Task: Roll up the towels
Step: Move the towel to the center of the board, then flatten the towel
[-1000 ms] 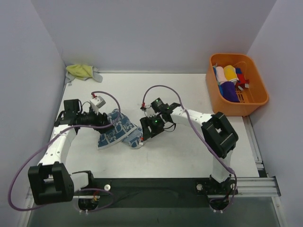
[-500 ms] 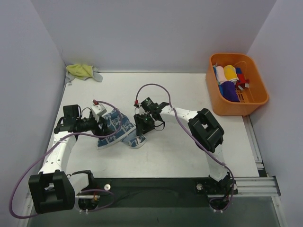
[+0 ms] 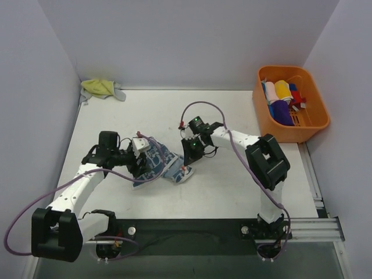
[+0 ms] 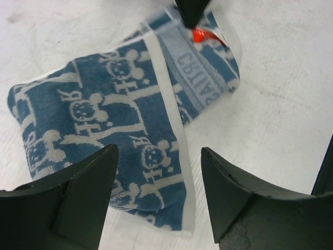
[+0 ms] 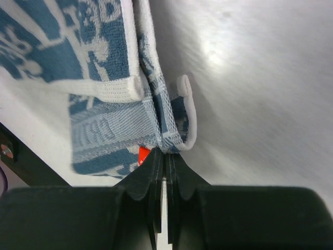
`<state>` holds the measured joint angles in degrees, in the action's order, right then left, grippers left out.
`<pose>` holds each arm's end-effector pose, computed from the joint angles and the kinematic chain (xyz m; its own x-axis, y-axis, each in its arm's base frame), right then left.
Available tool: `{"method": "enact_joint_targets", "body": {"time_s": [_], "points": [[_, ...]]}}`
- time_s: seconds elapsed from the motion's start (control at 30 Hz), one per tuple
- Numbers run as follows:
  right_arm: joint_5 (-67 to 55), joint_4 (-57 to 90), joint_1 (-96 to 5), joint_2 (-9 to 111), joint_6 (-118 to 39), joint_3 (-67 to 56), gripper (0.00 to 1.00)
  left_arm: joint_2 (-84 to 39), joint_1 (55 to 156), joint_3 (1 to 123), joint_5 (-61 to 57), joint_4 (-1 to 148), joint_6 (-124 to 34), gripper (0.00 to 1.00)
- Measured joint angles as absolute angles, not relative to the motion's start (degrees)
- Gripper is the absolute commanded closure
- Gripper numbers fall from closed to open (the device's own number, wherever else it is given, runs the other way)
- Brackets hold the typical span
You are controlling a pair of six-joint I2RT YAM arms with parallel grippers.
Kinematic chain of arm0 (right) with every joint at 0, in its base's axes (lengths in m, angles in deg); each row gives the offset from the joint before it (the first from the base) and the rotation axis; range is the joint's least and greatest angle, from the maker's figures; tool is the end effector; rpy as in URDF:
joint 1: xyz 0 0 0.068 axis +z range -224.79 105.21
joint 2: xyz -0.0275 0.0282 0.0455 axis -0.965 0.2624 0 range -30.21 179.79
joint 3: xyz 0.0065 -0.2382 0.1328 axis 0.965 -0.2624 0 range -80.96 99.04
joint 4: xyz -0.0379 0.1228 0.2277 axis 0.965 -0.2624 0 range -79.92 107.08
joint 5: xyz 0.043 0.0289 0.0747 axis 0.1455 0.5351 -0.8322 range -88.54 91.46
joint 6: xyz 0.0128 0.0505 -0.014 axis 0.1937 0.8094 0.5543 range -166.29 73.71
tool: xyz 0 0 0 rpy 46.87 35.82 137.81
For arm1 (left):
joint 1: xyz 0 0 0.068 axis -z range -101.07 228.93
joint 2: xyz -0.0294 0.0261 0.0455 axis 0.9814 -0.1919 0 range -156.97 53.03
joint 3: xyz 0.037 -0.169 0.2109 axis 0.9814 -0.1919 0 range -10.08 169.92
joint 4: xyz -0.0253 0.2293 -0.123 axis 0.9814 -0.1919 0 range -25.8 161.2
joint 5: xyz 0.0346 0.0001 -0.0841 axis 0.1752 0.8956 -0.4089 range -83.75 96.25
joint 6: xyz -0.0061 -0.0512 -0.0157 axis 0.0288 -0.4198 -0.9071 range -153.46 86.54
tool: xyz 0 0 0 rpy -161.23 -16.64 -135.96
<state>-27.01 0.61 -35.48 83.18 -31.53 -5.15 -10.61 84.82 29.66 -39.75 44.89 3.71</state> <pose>0.3121 0.2775 0.1686 -0.8027 -0.3677 -0.4695 -0.5884 0.6169 0.5228 0.2105 -0.0474 0.2298 -0.2891 0.4518 -0.8440 0.8835 0.4654 -0.0535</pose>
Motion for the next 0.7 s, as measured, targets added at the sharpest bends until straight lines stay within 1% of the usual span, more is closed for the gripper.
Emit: {"method": "enact_joint_targets", "body": {"time_s": [0.03,0.17,0.27,0.33,0.4,0.5,0.57,0.63,0.7], "points": [[-27.0,-0.5,-37.1,81.4,-32.3,-5.6,1.00,-10.7,87.3,29.1,-38.4,46.0,3.1,0.29],[-26.1,-2.9,-41.7,75.8,-35.3,-6.3,1.00,-13.5,96.6,27.8,-33.8,53.7,-2.3,0.34],[-25.9,-3.6,-42.7,73.6,-36.9,-7.2,1.00,-18.0,100.2,27.8,-31.5,60.7,-7.4,0.36],[-26.0,-4.2,-42.7,73.5,-37.6,-8.0,1.00,-21.2,102.6,28.2,-29.7,63.2,-9.8,0.36],[-26.3,-4.9,-43.1,74.0,-37.9,-9.0,1.00,-24.9,105.5,29.6,-27.6,63.9,-10.9,0.33],[-27.3,-5.6,-44.1,75.0,-37.9,-9.2,1.00,-30.4,109.3,32.9,-23.7,63.8,-11.8,0.32],[-27.8,-5.7,-45.4,75.7,-37.8,-9.2,1.00,-33.0,111.2,35.0,-21.3,63.7,-11.9,0.33],[-28.3,-5.9,-46.6,76.2,-37.8,-9.2,1.00,-34.0,111.9,35.9,-19.5,63.4,-11.9,0.36],[-28.8,-6.0,-48.1,76.5,-37.8,-9.2,1.00,-34.6,112.6,36.3,-17.7,62.7,-11.3,0.37]]}}
